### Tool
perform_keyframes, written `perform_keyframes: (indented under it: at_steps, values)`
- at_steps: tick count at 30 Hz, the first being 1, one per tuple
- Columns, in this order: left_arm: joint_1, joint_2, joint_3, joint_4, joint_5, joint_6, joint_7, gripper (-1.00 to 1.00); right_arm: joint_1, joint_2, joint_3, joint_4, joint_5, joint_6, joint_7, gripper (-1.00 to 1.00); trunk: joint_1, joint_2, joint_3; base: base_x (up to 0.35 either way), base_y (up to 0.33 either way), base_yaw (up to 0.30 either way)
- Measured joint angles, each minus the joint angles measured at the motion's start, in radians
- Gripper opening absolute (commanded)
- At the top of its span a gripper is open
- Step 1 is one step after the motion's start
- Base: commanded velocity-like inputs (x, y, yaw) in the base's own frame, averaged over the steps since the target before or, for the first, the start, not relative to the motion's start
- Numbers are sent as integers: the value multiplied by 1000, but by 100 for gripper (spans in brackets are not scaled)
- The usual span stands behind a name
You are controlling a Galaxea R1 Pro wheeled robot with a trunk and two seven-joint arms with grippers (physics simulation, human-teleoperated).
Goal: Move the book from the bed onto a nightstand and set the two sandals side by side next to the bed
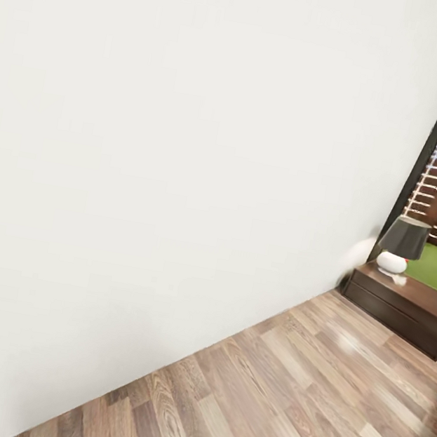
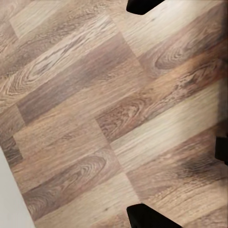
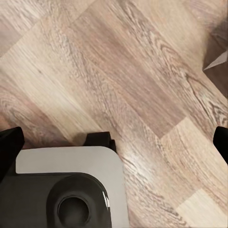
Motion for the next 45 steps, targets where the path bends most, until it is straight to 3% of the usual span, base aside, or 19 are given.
perform_keyframes:
  at_steps: [45]
  values:
    - [0,2,2,0,0,0,0,100,0,0,0,0,0,0,0,100,0,0,0,0,0,292]
